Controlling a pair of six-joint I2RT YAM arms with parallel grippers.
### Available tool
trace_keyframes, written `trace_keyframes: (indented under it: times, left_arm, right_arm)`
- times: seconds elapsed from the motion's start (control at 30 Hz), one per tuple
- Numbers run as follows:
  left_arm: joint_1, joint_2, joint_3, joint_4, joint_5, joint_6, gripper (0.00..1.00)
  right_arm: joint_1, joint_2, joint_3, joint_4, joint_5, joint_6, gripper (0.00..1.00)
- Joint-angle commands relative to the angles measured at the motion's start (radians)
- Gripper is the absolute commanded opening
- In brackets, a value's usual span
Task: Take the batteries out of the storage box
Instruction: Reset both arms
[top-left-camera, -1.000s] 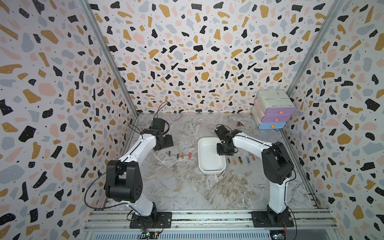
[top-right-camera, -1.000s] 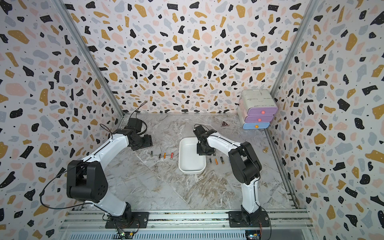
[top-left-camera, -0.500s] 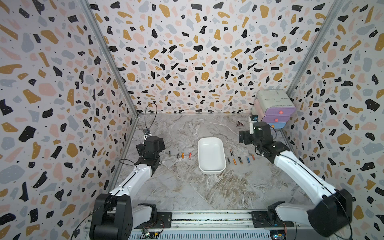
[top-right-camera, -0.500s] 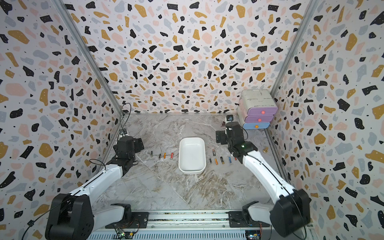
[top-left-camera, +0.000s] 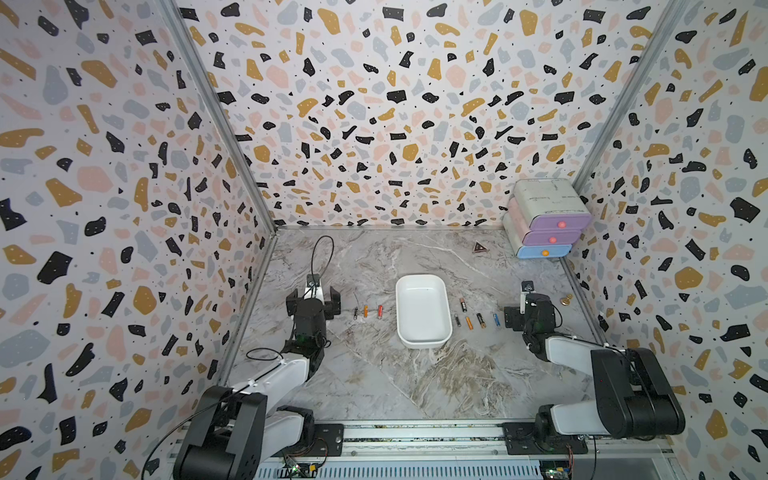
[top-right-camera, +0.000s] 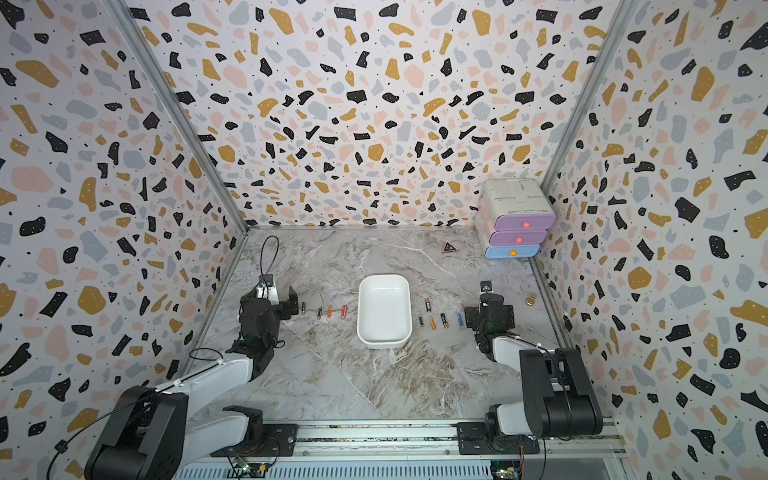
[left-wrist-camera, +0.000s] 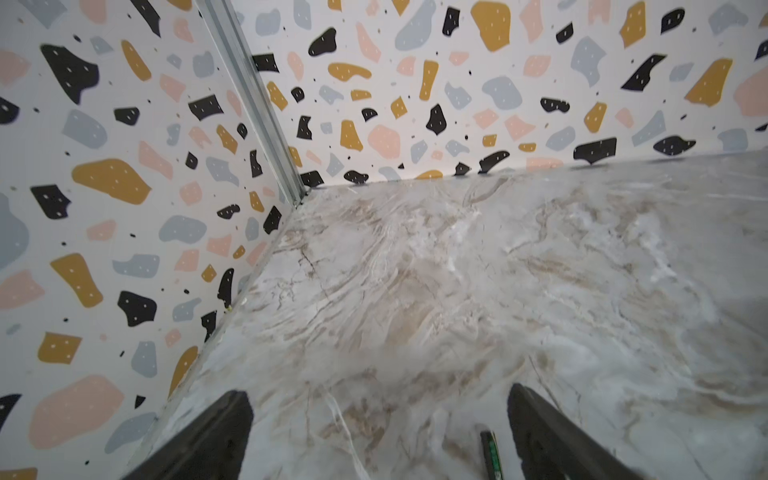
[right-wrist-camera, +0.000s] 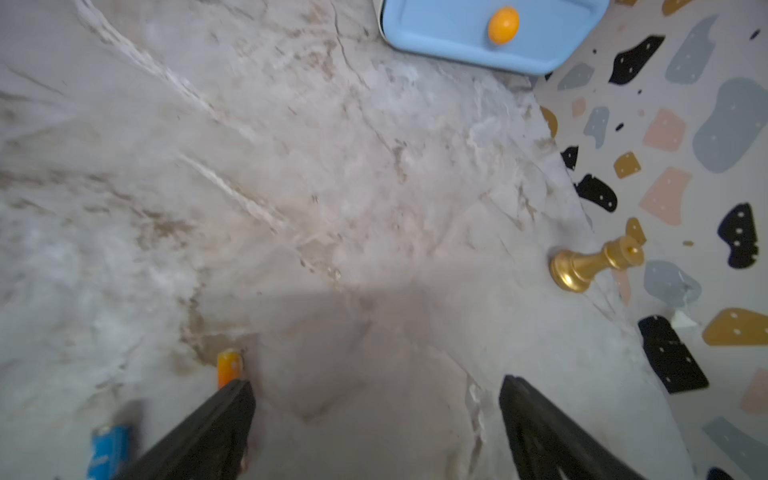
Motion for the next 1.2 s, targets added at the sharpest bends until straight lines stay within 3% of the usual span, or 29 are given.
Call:
trace_keyframes:
  times: [0.0,0.03,0.17,0.23,0.3,0.4,0.47,0.57,0.67,0.77,1.17]
  left_arm:
    - [-0.036,0.04,-0.038,-0.021,-0.082,-0.022,1.0]
    - [-0.042,0.059,-0.086,0.115,-0.144,0.0,1.0]
    - [-0.046,0.074,-0.183,0.321,-0.032,0.033,1.0]
    - [-0.046,0.19,-0.197,0.465,-0.017,0.057,1.0]
    - [-0.045,0.288,-0.192,0.604,-0.039,0.089,1.0]
    - [-0.038,0.179,-0.177,0.402,-0.001,0.036,1.0]
    - [0.011,0.218,-0.136,0.346,-0.003,-0.02,1.0]
    - [0.019,0.304,-0.127,0.456,-0.041,-0.011,1.0]
    - [0.023,0.249,-0.089,0.295,-0.032,-0.038,1.0]
    - [0.023,0.277,-0.098,0.361,-0.049,-0.031,1.0]
    - [0.069,0.263,-0.064,0.26,0.037,-0.061,1.0]
  right_arm:
    - [-0.003,-0.009,-0.026,0.246,-0.095,0.0,0.98]
    - [-0.002,0.0,-0.055,0.306,-0.108,-0.003,0.98]
    - [-0.003,0.065,-0.151,0.538,-0.118,-0.011,0.98]
    - [-0.003,0.125,-0.171,0.642,-0.139,-0.026,0.96]
    - [-0.004,0.101,-0.166,0.588,-0.155,-0.027,0.96]
    - [-0.004,0.126,-0.145,0.585,-0.157,-0.032,0.96]
    - [-0.004,0.104,-0.087,0.432,-0.141,-0.02,0.99]
    - [-0.016,0.11,-0.079,0.432,-0.135,-0.003,0.99]
    - [-0.015,0.116,-0.076,0.438,-0.117,0.0,0.99]
    - [-0.015,0.117,-0.074,0.434,-0.132,-0.006,0.99]
    - [-0.015,0.116,-0.067,0.42,-0.138,-0.004,0.99]
